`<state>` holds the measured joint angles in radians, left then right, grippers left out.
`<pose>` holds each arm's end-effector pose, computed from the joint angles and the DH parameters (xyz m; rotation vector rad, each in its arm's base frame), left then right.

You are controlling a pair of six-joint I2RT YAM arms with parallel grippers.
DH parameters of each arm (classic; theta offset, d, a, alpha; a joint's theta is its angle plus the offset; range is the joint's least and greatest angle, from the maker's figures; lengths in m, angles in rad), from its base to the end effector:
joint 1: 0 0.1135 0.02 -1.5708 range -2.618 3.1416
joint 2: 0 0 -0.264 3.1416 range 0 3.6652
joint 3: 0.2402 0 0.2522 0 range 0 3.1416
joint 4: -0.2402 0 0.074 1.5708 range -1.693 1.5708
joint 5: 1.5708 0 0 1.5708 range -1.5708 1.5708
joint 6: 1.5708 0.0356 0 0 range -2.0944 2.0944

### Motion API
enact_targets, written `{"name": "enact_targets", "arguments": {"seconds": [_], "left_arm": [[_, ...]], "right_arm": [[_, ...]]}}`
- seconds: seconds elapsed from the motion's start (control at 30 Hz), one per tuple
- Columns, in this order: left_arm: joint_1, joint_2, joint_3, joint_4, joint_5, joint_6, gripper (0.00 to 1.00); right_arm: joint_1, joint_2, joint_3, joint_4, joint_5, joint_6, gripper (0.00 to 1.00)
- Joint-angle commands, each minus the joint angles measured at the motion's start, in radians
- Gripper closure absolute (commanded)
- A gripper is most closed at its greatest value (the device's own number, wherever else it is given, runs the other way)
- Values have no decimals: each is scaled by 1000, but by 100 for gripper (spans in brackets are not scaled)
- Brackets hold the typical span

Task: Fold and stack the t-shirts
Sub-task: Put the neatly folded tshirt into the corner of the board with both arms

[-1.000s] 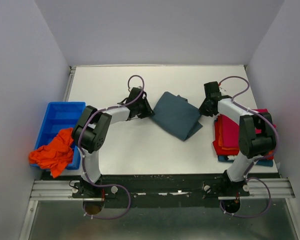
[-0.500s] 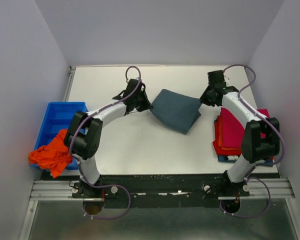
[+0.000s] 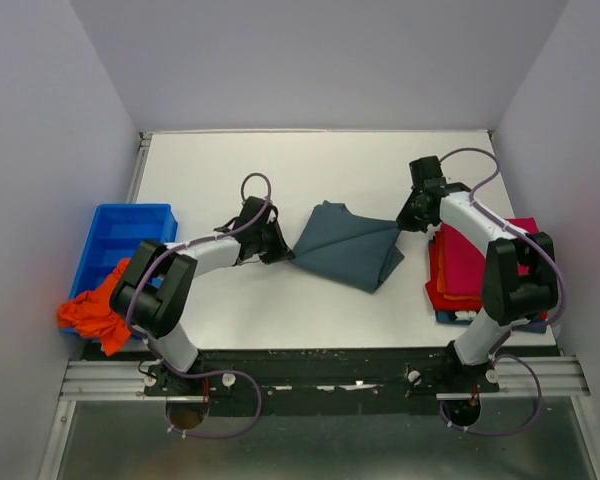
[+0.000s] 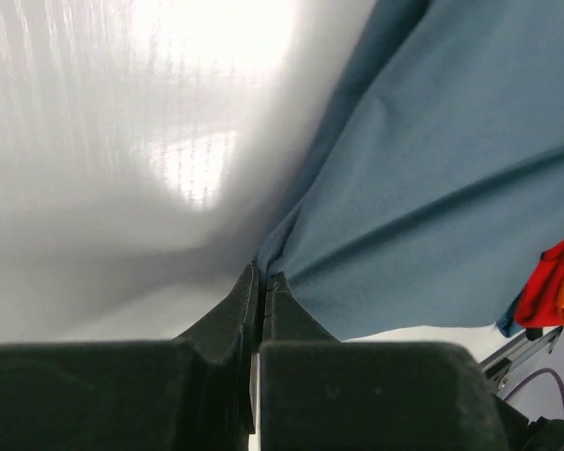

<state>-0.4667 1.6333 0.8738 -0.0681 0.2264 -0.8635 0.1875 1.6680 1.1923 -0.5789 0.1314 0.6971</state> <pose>0.2902 -0.1552 0.1718 -0.3937 2.5340 -0.8453 0.3396 0.0597 0.2224 0.7036 2.5209 0.1401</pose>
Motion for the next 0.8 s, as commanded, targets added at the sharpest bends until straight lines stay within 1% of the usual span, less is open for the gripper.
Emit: {"name": "enact_targets", "arguments": {"seconds": [0.0,0.07,0.2,0.33,0.37,0.4,0.43,0.47,0.5,0.53,0.6,0.67,0.77], "left_arm": [[11,63,-48,117,39,-28,100],[-3,86,-61,148,60,-46,100],[-38,79,-68,117,-21,-31,100],[-59,86,-70,103,-21,-19,100],[-67,74,-62,84,-44,-6,91],[-70,60,-52,70,-71,7,75],[-70,45,-45,32,-100,27,55],[-69,24,-33,16,-133,43,41],[-63,7,-15,1,-160,63,30],[-58,-7,10,-19,-185,87,26],[-43,-20,75,-65,-219,130,21],[-30,-15,144,-76,-265,170,21],[-20,52,244,-55,-230,211,21]], "right_arm": [[-16,41,27,8,59,-13,99],[-16,52,21,4,86,-5,99],[-16,74,16,16,99,-2,99],[-16,76,-42,31,106,22,99],[-16,58,-75,63,118,24,99],[-16,41,-106,88,129,22,99],[-17,36,-111,102,132,16,99],[-19,47,-102,96,128,9,99],[-19,55,-85,87,122,7,99],[-17,64,-77,85,111,7,99],[-17,65,-85,105,100,4,99],[-19,59,-95,123,97,-2,99],[-19,55,-99,134,91,-7,99]]}}
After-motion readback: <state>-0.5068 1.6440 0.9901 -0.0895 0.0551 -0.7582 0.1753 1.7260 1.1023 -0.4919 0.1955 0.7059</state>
